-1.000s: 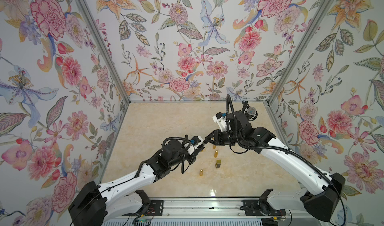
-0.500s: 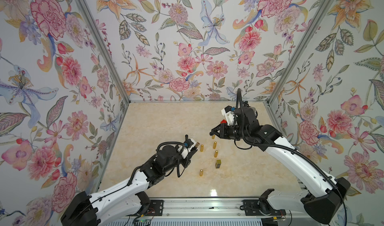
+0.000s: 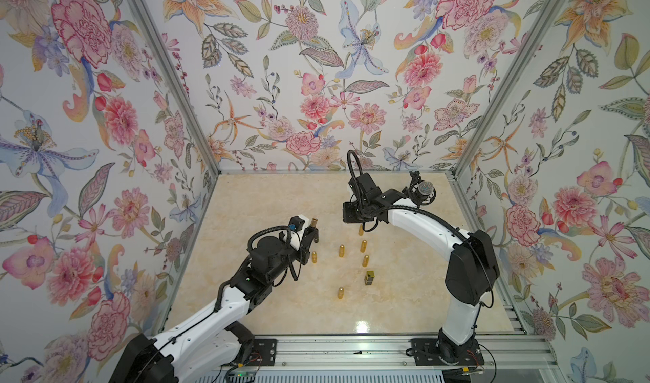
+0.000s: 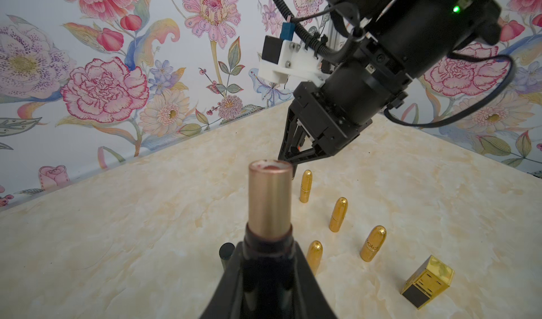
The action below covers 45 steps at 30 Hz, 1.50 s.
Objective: Open the lipstick cap
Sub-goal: Place the cover at the center of the board.
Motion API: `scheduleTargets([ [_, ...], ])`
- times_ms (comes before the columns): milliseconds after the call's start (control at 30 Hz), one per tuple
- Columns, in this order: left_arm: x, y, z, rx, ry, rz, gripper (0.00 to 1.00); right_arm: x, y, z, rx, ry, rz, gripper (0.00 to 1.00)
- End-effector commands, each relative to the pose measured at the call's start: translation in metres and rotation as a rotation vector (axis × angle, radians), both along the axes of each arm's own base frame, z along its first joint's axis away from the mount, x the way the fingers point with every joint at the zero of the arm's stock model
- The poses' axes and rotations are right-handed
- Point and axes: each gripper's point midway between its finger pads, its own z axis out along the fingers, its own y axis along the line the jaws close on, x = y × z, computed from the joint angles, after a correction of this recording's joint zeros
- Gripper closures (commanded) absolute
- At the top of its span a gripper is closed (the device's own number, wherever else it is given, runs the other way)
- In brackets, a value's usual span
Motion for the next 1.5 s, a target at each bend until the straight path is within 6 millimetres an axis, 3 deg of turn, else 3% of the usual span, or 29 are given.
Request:
scheduleTargets([
  [0,0.005,0.004,0.004,-0.059,-0.009,0.013,0.99,0.023,0.003,-0.018,-0.074,-0.026,-0.003,0.80],
  [367,0.004,0.014,-0.005,-0.123,-0.014,0.048,1.00,0.057,0.027,-0.089,-0.168,0.021,-0.033,0.79],
  [667,0.002,0.013,-0.010,-0.124,-0.006,0.039,1.00,0.061,0.048,-0.112,-0.187,0.026,-0.018,0.79],
  [1233,0.000,0.014,-0.013,-0.126,0.000,0.035,1.00,0.061,0.057,-0.118,-0.217,0.025,0.004,0.72],
  [1467,0.000,0.014,-0.012,-0.125,0.000,0.035,1.00,0.061,0.059,-0.100,-0.198,0.013,0.006,0.58],
])
